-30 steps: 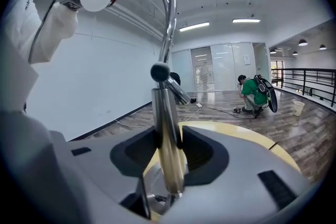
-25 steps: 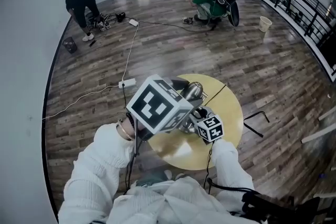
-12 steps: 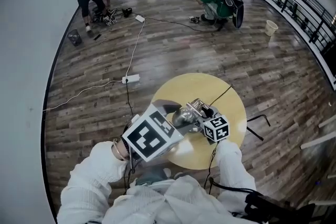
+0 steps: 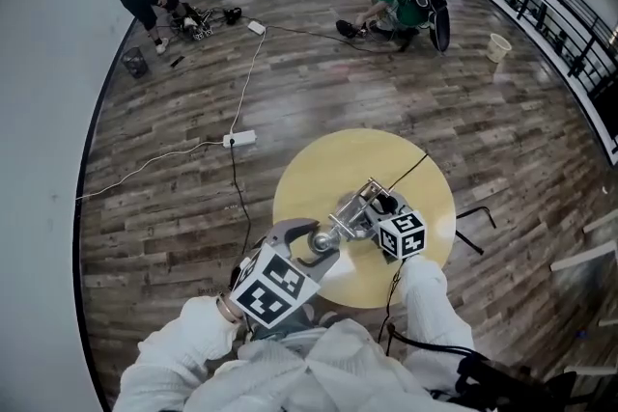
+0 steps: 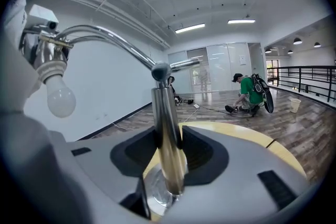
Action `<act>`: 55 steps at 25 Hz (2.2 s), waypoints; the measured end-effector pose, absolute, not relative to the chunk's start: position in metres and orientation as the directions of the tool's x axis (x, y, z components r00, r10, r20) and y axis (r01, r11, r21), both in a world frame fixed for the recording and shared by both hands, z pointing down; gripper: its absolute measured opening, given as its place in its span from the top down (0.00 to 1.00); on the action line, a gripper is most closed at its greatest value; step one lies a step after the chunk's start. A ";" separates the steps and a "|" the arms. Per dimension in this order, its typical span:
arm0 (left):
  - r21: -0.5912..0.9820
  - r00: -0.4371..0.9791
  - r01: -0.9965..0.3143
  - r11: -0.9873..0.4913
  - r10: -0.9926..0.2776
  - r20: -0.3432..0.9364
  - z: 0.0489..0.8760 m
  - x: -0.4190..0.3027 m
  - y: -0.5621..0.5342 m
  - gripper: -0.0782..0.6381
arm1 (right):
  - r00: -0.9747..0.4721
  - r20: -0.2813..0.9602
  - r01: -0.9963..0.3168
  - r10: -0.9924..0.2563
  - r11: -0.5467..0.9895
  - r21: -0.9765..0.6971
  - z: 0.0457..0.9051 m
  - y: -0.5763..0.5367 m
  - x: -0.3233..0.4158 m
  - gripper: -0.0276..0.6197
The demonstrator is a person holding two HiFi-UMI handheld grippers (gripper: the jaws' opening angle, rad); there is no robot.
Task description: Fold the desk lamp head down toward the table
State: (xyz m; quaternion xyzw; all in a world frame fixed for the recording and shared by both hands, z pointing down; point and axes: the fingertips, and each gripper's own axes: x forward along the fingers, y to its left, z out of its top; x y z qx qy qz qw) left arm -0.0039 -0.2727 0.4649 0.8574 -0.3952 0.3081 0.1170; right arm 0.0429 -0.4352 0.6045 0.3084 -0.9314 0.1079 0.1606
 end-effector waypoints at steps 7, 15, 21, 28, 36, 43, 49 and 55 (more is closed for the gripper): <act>-0.083 0.491 -0.739 -0.669 -0.619 0.613 0.537 -0.008 -0.262 0.55 | -0.751 0.387 -0.609 -0.535 0.788 -0.093 0.604 -0.433 0.044 0.72; -0.091 0.503 -0.704 -0.704 -0.585 0.637 0.616 -0.004 -0.280 0.54 | -0.741 0.404 -0.614 -0.536 0.784 -0.085 0.607 -0.432 0.040 0.72; -0.078 0.521 -0.694 -0.715 -0.575 0.631 0.651 0.003 -0.303 0.53 | -0.731 0.419 -0.619 -0.538 0.781 -0.077 0.609 -0.434 0.039 0.72; -0.007 0.556 -0.695 -0.719 -0.544 0.629 0.667 0.012 -0.323 0.54 | -0.718 0.424 -0.635 -0.552 0.769 -0.074 0.611 -0.434 0.040 0.72; 0.005 0.576 -0.692 -0.722 -0.547 0.607 0.661 0.006 -0.323 0.55 | -0.686 0.396 -0.693 -0.611 0.714 -0.100 0.609 -0.435 0.043 0.72; 0.115 0.615 -0.732 -0.672 -0.579 0.535 0.624 -0.013 -0.291 0.55 | -0.566 0.309 -0.824 -0.764 0.518 -0.229 0.584 -0.407 0.082 0.72; 0.223 0.595 -0.804 -0.552 -0.738 0.319 0.567 -0.013 -0.294 0.64 | -0.373 0.331 -0.926 -0.867 0.330 -0.182 0.566 -0.359 0.102 0.92; 0.204 0.505 -0.863 -0.462 -0.803 0.317 0.574 -0.007 -0.288 0.85 | -0.350 0.372 -0.930 -0.860 0.273 -0.245 0.585 -0.324 0.092 0.94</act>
